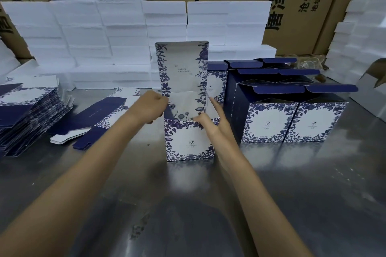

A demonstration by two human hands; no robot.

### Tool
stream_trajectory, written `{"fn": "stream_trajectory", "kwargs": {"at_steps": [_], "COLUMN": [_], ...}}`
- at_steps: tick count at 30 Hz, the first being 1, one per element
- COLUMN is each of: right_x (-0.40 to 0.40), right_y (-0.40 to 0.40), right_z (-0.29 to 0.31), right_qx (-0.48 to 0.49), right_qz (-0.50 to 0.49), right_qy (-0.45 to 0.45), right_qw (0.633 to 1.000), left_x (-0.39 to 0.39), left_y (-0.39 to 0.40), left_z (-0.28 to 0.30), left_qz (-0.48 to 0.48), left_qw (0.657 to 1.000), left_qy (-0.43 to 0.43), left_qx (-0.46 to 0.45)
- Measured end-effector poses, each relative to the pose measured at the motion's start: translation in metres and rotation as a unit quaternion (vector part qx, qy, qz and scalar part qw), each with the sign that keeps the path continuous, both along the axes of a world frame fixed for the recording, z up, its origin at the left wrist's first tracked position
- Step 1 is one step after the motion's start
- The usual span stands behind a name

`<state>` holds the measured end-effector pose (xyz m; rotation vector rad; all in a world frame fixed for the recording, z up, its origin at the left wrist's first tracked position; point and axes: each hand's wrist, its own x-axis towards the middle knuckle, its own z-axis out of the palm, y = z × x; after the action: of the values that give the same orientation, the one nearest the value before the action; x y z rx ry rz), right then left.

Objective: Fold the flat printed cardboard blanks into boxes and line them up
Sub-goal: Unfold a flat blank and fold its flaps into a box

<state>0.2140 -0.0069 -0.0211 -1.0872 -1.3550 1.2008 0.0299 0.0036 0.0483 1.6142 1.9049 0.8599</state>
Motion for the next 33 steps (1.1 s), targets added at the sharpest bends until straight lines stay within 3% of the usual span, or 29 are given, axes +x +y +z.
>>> {"fn": "stream_trajectory", "kwargs": {"at_steps": [5, 7, 10, 17, 21, 27, 33], "right_x": [0.004, 0.006, 0.008, 0.017, 0.036, 0.051, 0.047], "right_y": [0.000, 0.000, 0.000, 0.005, 0.005, 0.003, 0.008], "right_z": [0.001, 0.002, 0.002, 0.012, 0.026, 0.061, 0.060], "right_qx": [0.006, 0.000, -0.017, -0.073, -0.070, -0.043, -0.023], "right_qz": [0.012, 0.026, 0.053, 0.071, 0.058, 0.122, 0.148], "right_qy": [0.020, 0.035, 0.047, 0.042, -0.085, -0.267, -0.266], "right_qw": [1.000, 0.999, 0.997, 0.994, 0.992, 0.955, 0.952], "left_x": [-0.001, 0.003, 0.012, 0.023, 0.020, 0.018, 0.017], "left_y": [-0.001, -0.004, -0.010, -0.019, -0.020, -0.024, -0.027], "left_z": [-0.005, -0.010, -0.025, -0.048, -0.053, -0.052, -0.053], "left_qz": [0.013, 0.053, 0.086, 0.020, -0.022, -0.037, -0.048], "left_qw": [0.997, 0.991, 0.955, 0.864, 0.860, 0.853, 0.839], "left_qy": [-0.069, -0.095, -0.199, -0.472, -0.483, -0.494, -0.525], "left_qx": [0.012, 0.075, 0.204, 0.176, 0.164, 0.166, 0.135]}}
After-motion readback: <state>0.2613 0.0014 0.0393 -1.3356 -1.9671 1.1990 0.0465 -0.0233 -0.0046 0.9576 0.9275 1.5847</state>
